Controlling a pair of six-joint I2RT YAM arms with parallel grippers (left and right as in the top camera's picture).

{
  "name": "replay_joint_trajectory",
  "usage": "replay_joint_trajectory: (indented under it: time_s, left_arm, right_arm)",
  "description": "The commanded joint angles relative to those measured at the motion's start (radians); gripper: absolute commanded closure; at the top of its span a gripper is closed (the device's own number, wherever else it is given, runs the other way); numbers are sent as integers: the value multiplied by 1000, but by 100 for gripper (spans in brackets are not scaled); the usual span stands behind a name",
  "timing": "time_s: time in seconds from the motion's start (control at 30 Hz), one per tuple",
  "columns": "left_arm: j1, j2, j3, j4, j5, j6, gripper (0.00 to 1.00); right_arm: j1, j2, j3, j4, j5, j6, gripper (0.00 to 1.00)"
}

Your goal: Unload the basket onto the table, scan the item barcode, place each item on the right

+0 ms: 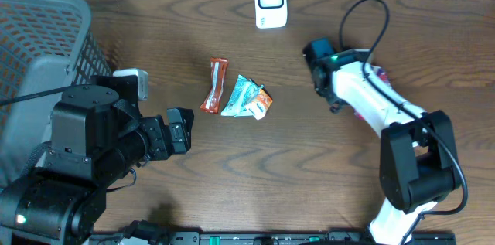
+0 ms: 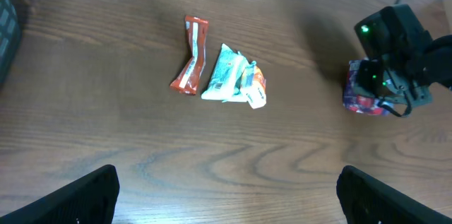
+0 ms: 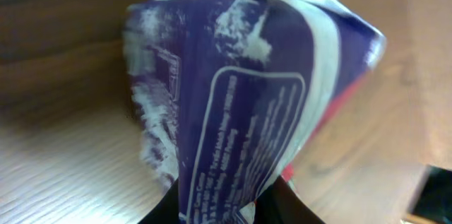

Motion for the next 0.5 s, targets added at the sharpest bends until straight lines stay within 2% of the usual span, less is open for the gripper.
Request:
replay_joint_trajectory:
  time_s: [0.0, 0.03, 0.07, 0.1, 0.13, 0.17, 0.2, 0.47]
  left_arm:
    - [-3, -3, 3, 0, -10, 2, 2]
    - [-3, -3, 3, 0, -10, 2, 2]
    - [-3, -3, 3, 0, -10, 2, 2]
    - [-3, -3, 3, 0, -10, 2, 2]
    - [-3, -3, 3, 0, -10, 2, 2]
    - [-3, -3, 3, 0, -10, 2, 2]
    - [-3, -3, 3, 0, -10, 2, 2]
    - [-3, -3, 3, 0, -10, 2, 2]
  right_arm:
    - [73, 16, 0, 43, -190, 3, 82]
    - [90, 15, 1, 56, -201, -9, 79]
    - [106, 15, 5, 63, -211, -25, 69]
    - [117, 15, 13, 65, -218, -40, 55]
    - [129, 15, 25, 64, -222, -54, 27]
    - [140, 15, 50, 60, -230, -76, 6]
    - [144, 15, 71, 54, -238, -93, 1]
    - [77, 15, 403, -118, -380, -229, 1]
